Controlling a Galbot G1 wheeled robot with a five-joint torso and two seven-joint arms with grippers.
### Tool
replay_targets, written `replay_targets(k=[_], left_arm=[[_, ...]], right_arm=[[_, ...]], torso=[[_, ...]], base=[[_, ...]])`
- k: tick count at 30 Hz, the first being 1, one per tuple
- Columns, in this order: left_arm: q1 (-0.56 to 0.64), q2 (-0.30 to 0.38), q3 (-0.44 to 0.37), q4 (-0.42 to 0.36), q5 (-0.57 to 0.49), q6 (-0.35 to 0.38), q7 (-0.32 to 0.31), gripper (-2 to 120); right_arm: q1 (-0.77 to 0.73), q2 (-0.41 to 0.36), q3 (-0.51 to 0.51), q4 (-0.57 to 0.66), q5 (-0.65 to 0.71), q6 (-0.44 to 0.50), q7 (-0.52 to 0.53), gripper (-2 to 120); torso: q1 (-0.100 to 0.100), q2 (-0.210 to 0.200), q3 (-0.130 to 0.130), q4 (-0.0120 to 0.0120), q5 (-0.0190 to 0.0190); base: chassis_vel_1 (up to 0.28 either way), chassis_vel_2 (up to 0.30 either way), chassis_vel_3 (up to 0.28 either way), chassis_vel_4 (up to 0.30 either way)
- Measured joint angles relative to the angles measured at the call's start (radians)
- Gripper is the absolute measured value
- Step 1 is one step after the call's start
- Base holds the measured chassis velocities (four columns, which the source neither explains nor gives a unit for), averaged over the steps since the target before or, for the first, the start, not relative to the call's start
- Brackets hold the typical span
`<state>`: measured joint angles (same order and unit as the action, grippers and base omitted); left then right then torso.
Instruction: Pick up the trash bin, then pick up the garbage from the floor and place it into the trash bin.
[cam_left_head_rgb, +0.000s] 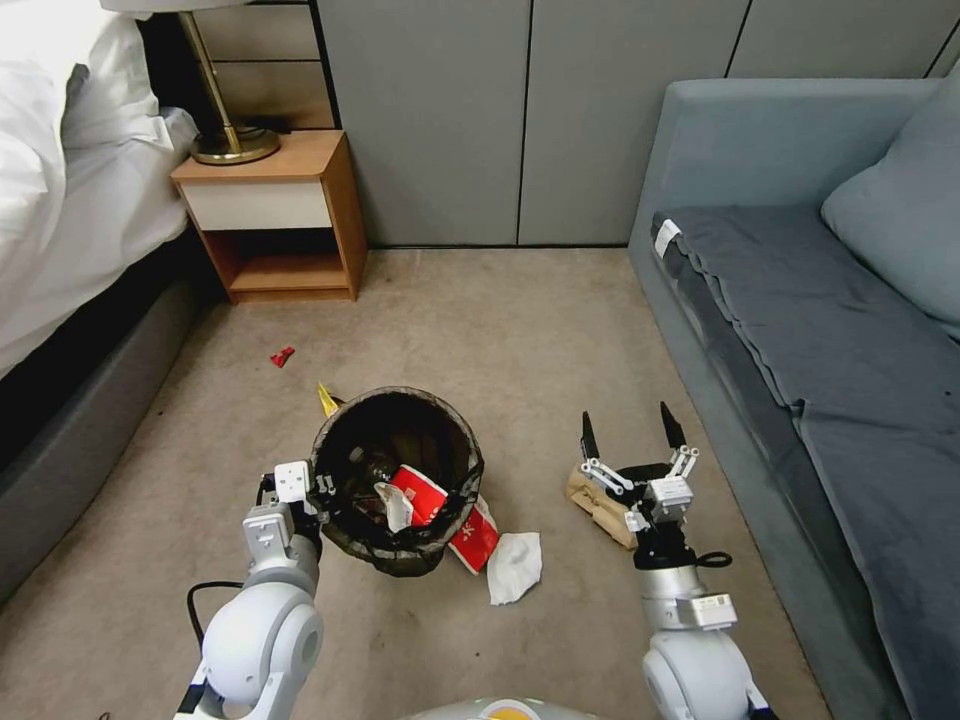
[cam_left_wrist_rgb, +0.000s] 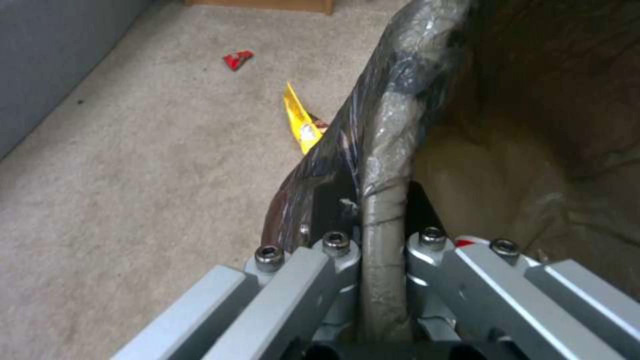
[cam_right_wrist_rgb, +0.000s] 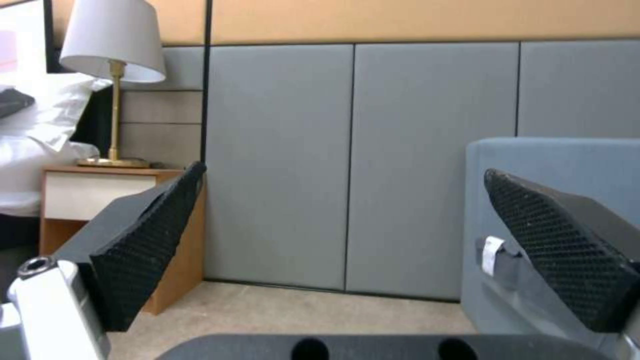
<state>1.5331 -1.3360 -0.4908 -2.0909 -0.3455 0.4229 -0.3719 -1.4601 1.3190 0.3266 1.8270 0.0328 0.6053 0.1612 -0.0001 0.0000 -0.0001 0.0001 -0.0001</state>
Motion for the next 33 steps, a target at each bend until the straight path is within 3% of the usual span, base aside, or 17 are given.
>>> replay_targets(k=[4,6,11,12,14,18,21,27,33], left_arm=[[0.002,0.001,0.0,-0.003,0.0,0.0,0.0,0],[0.005,0.0,0.002,-0.005,0.002,-0.001,0.0,0],[0.007,-0.001,0.004,-0.007,0.002,-0.001,0.0,0],[0.008,-0.001,0.005,-0.011,0.003,-0.001,0.0,0],[0.008,-0.001,0.005,-0.012,0.003,-0.001,0.0,0],[0.011,0.008,0.002,-0.017,0.001,-0.001,0.001,0],[0.016,0.011,-0.001,-0.025,-0.001,-0.001,0.001,0],[0.024,0.008,-0.003,-0.029,0.001,-0.001,0.001,0],[0.025,0.003,-0.003,-0.029,0.004,-0.002,0.001,0]], right_arm=[[0.041,-0.023,0.008,-0.02,0.009,-0.074,-0.002,100],[0.064,-0.053,0.009,-0.036,0.037,-0.18,-0.043,100],[0.067,-0.064,0.006,-0.04,0.048,-0.218,-0.054,100],[0.068,-0.1,-0.007,-0.046,0.085,-0.345,-0.09,100],[0.068,-0.103,-0.008,-0.047,0.089,-0.357,-0.094,100],[0.095,-0.139,-0.043,-0.103,0.103,-0.464,-0.106,100],[0.17,-0.181,-0.095,-0.25,0.109,-0.539,-0.147,100],[0.259,-0.22,-0.121,-0.424,0.101,-0.579,-0.26,100],[0.371,-0.202,-0.127,-0.651,0.068,-0.507,-0.347,100]], torso=[[0.0,0.0,0.0,-0.0001,0.0001],[0.0,0.0,0.0,-0.0001,0.0001],[0.0,0.0,0.0,-0.0001,0.0001],[0.0,0.0,0.0,-0.0001,0.0002],[0.0,0.0,0.0,-0.0001,0.0001],[0.0,0.0,0.0,-0.0004,0.0005],[0.0,0.0,0.0,0.0,0.0002],[0.0,0.0,0.0,-0.0002,0.0],[0.0,0.0,0.0,-0.0002,0.0001]], base=[[0.015,-0.008,-0.01,0.014],[0.0,0.0,0.0,0.0],[0.0,0.0,0.0,0.0],[0.0,0.0,0.0,0.0],[0.0,0.0,0.0,0.0],[0.0,0.0,0.0,0.0],[0.0,0.0,0.0,0.0],[0.0,0.0,0.0,0.0],[0.0,0.0,0.0,0.0]])
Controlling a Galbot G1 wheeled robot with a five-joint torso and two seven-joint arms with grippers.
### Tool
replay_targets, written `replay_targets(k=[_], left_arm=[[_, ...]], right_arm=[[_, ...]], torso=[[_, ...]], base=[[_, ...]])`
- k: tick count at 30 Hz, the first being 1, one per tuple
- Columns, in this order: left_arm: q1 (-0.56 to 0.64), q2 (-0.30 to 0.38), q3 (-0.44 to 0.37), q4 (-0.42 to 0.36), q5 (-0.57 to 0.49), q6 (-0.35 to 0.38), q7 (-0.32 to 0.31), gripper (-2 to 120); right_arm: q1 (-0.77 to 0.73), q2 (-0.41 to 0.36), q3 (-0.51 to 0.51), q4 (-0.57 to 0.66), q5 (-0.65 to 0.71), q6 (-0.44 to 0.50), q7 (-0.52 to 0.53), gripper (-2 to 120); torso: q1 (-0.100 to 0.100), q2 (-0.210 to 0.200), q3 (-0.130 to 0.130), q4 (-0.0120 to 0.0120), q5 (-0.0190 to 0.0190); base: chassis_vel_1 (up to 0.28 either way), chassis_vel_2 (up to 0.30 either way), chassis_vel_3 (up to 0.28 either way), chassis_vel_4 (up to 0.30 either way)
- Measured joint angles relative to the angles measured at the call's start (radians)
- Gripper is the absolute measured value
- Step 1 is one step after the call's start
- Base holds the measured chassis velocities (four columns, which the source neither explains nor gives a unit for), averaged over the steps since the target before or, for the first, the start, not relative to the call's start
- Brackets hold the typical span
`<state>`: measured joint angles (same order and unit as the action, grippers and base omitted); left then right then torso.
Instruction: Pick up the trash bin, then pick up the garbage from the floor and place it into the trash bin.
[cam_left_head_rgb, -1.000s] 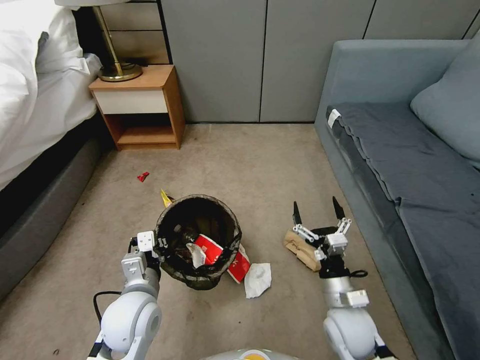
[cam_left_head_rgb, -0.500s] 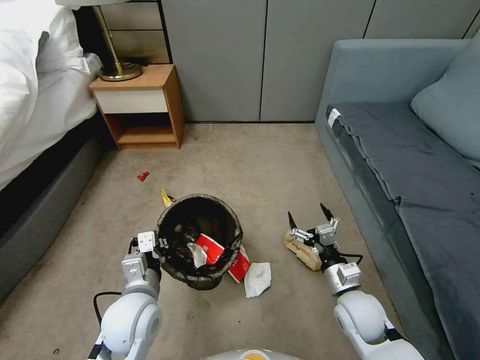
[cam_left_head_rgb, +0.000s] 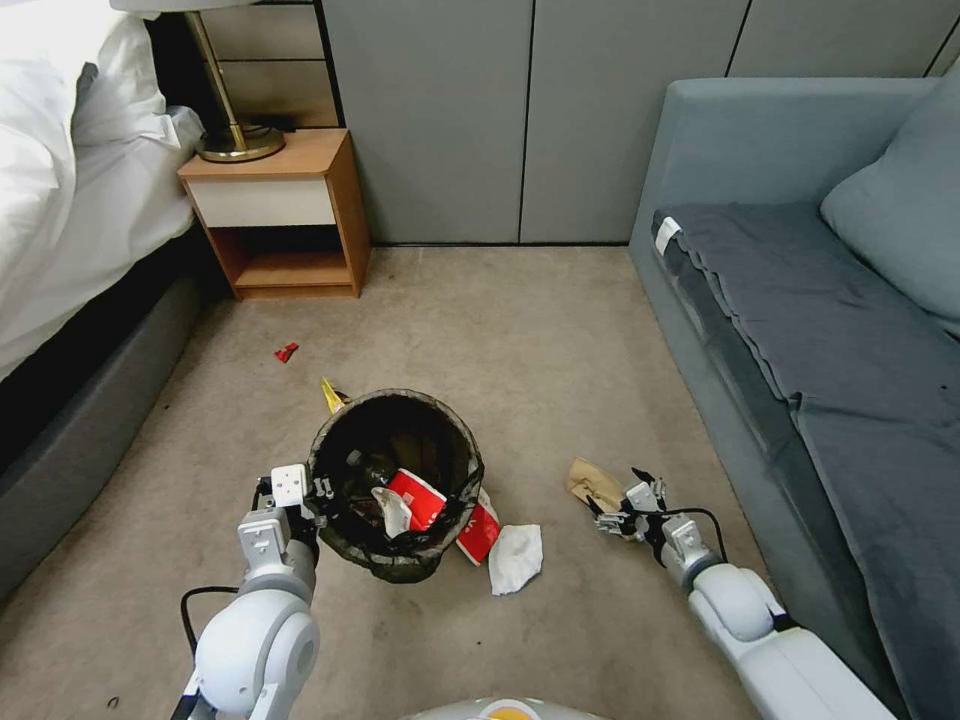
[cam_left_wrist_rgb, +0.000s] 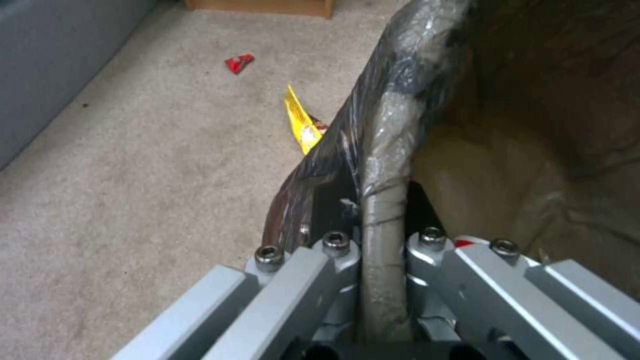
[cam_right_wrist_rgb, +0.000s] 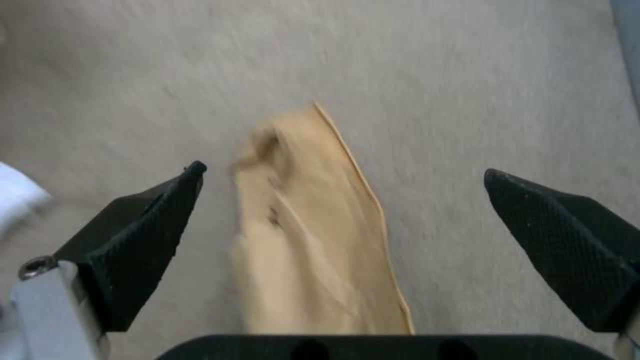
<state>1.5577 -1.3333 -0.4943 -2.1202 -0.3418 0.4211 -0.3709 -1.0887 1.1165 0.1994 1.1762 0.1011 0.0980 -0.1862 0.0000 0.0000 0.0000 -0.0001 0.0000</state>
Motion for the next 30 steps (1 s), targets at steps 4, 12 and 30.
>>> replay_targets(k=[4,12,30], left_arm=[[0.0,-0.003,0.0,0.001,0.002,0.0,0.0,0],[0.003,-0.011,0.001,0.004,0.008,-0.001,0.0,0],[-0.01,-0.015,0.012,0.016,0.009,-0.001,0.0,0]], right_arm=[[0.061,0.027,-0.005,-0.121,-0.012,0.04,-0.02,100],[0.147,0.089,-0.015,-0.292,-0.023,0.083,-0.048,100],[0.133,0.135,-0.002,-0.368,-0.028,0.141,-0.049,51]], torso=[[0.0,0.0,0.0,0.0002,-0.0001],[0.0,0.0,0.0,0.0002,0.0],[0.0,0.0,0.0,0.0,-0.0003]], base=[[0.0,0.0,0.0,0.0],[0.0,0.0,0.0,0.0],[0.0,0.0,0.0,0.0]])
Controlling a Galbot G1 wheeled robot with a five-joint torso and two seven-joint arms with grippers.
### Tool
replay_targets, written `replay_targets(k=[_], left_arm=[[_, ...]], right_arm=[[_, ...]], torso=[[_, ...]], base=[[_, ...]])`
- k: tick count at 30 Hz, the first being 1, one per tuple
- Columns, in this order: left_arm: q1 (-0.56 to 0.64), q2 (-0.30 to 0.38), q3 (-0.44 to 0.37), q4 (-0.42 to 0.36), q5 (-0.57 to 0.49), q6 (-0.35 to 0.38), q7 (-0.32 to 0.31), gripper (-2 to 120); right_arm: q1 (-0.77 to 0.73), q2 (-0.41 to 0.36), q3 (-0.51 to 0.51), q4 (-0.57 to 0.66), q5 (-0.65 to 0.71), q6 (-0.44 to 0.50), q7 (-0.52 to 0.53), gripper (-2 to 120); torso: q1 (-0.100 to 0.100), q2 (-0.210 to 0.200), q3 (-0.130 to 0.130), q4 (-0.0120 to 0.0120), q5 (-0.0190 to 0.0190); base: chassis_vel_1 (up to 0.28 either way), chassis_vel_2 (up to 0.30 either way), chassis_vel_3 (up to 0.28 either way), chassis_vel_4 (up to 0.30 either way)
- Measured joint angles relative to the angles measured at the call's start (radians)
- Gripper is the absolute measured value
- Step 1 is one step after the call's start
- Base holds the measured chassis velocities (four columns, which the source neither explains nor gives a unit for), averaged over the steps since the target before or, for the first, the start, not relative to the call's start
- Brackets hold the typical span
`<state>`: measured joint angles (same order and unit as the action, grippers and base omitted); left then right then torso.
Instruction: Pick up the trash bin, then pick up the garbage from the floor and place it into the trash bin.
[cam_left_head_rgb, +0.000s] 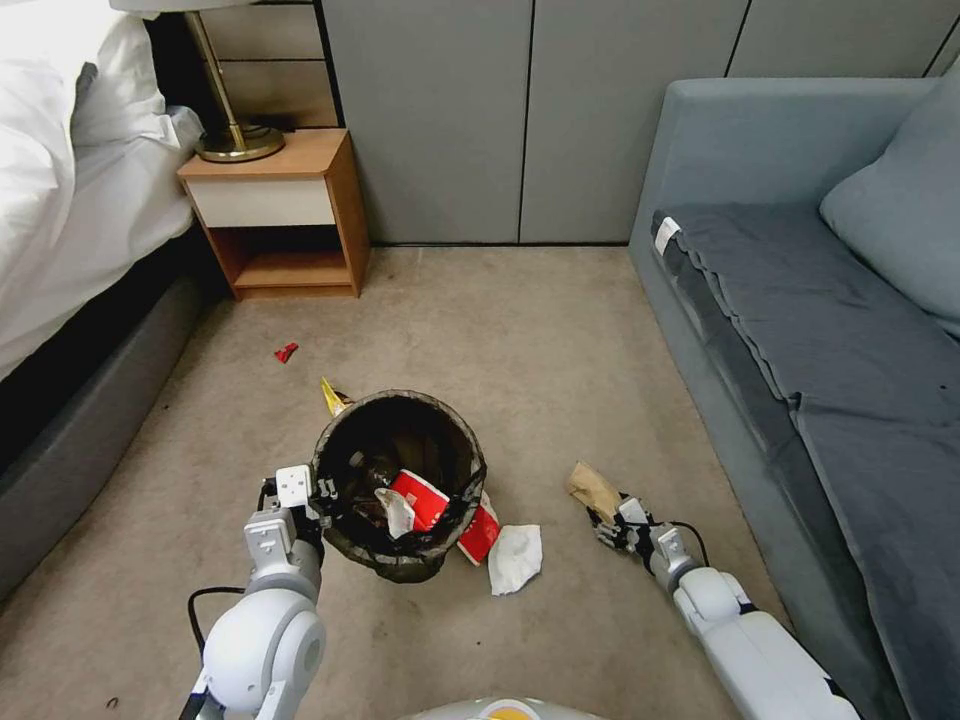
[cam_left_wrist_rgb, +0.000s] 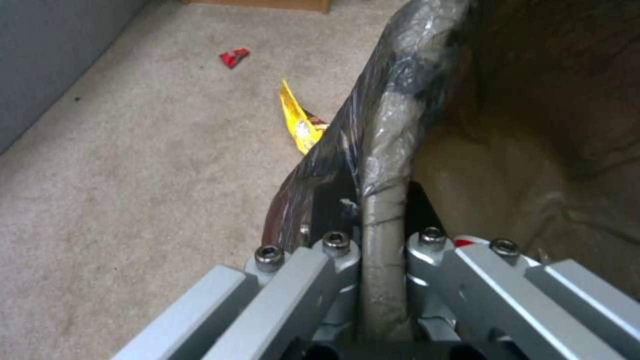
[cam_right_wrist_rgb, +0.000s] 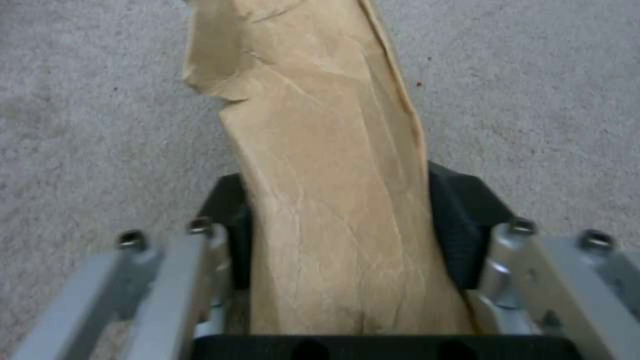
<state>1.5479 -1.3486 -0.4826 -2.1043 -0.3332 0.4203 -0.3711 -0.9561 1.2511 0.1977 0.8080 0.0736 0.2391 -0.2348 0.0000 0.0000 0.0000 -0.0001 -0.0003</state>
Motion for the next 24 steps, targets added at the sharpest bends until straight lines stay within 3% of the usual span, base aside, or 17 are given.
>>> replay_targets(k=[6,13,19,24], left_arm=[[0.0,0.002,-0.001,0.0,-0.001,0.0,0.0,0],[-0.005,0.002,-0.001,0.01,-0.002,0.0,0.0,0],[-0.01,0.002,0.007,0.019,-0.003,0.0,0.0,0],[-0.013,0.003,0.014,0.024,-0.003,0.001,0.0,0]], right_arm=[[0.001,0.005,-0.001,0.009,-0.001,0.007,0.008,24],[-0.005,-0.001,-0.004,0.049,0.006,0.032,0.029,2],[-0.052,-0.019,-0.014,0.201,0.046,0.044,0.053,0],[-0.105,-0.026,-0.029,0.417,0.089,0.06,0.073,0]], torso=[[0.0,0.0,0.0,0.0002,0.0004],[0.0,0.0,0.0,0.0003,0.0004],[0.0,0.0,0.0,0.0001,0.0002],[0.0,0.0,0.0,0.0002,0.0002]], base=[[0.0,0.0,0.0,0.0],[0.0,0.0,0.0,0.0],[0.0,0.0,0.0,0.0],[0.0,0.0,0.0,0.0]])
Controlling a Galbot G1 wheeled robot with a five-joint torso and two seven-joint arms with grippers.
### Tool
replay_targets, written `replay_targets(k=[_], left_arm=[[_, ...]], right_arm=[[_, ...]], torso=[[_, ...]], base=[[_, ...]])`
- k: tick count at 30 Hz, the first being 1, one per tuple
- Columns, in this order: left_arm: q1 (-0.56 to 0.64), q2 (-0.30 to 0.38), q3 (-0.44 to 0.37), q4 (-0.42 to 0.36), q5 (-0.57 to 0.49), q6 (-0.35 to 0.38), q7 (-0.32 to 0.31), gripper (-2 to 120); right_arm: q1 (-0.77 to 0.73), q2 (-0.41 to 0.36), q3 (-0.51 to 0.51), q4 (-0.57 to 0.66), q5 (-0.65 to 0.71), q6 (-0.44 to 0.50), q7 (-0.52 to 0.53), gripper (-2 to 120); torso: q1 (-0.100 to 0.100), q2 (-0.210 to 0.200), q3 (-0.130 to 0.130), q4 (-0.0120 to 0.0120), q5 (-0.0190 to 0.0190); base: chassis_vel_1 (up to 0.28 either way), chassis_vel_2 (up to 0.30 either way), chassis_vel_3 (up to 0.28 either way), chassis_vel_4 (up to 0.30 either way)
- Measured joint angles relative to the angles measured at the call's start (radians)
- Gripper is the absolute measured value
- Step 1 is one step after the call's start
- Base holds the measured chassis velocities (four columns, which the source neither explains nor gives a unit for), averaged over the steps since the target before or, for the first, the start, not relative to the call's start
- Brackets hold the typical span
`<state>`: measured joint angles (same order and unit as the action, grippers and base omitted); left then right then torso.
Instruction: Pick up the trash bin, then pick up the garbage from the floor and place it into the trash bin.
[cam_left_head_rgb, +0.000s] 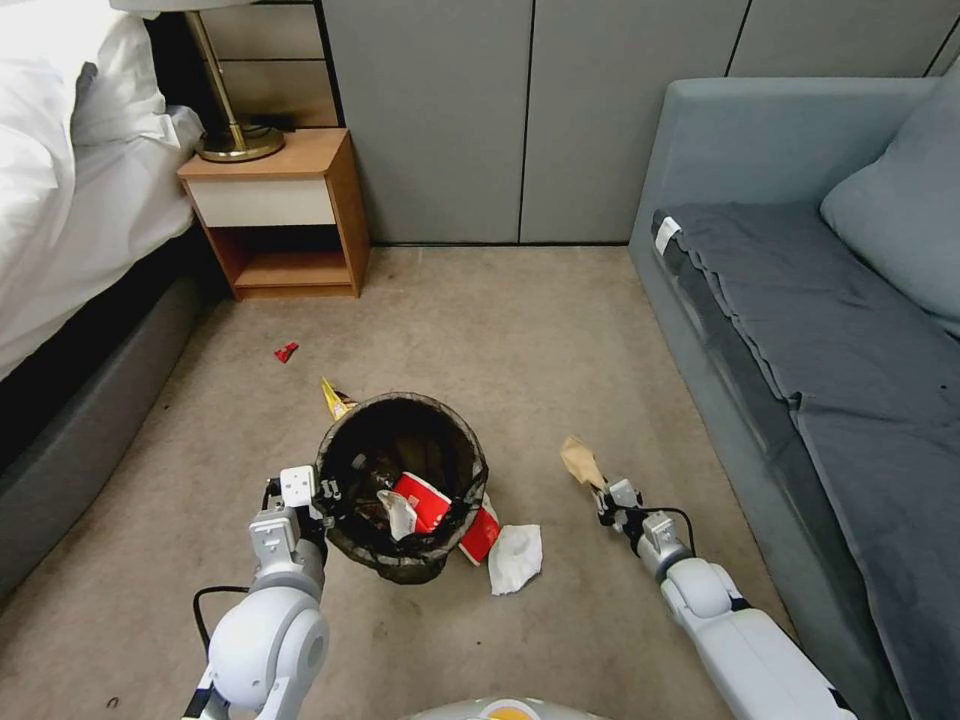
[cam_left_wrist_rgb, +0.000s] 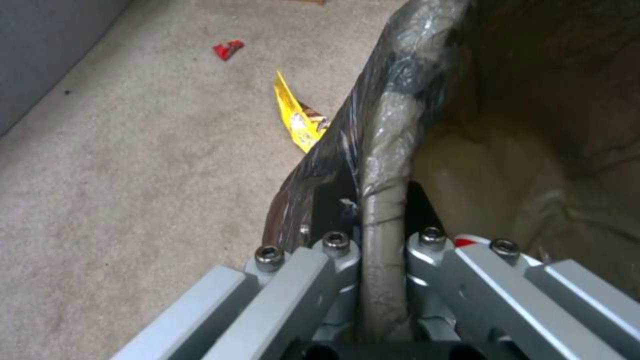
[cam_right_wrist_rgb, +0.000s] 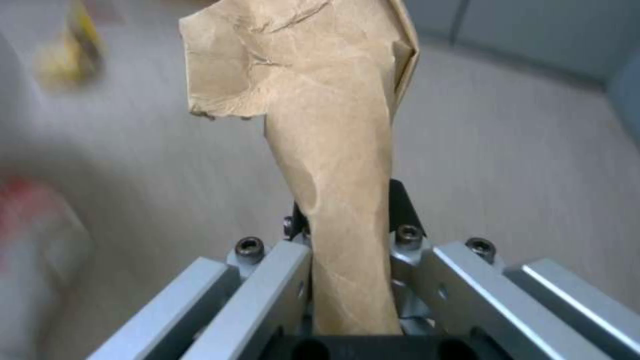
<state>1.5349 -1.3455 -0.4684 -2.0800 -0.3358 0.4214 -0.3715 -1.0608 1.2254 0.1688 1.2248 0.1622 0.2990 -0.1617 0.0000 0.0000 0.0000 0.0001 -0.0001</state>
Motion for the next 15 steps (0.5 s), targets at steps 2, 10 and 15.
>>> replay_targets(k=[2,10,15], left_arm=[[0.003,0.004,0.005,0.002,0.0,0.0,0.0,0],[0.008,0.012,0.021,0.005,0.003,0.004,0.001,0],[0.015,0.007,0.032,0.005,0.01,0.005,0.003,0]], right_arm=[[-0.024,-0.002,-0.012,0.122,0.019,0.021,0.002,0],[-0.085,-0.021,-0.085,0.448,0.059,0.097,-0.05,0],[-0.117,-0.053,-0.168,0.587,0.081,0.098,-0.071,0]], torso=[[0.0,0.0,0.0,0.0,-0.0001],[0.0,0.0,0.0,0.0,0.0],[0.0,0.0,0.0,-0.0002,-0.0001]], base=[[0.0,0.0,0.0,0.0],[0.0,0.0,0.0,0.0],[0.0,0.0,0.0,0.0]])
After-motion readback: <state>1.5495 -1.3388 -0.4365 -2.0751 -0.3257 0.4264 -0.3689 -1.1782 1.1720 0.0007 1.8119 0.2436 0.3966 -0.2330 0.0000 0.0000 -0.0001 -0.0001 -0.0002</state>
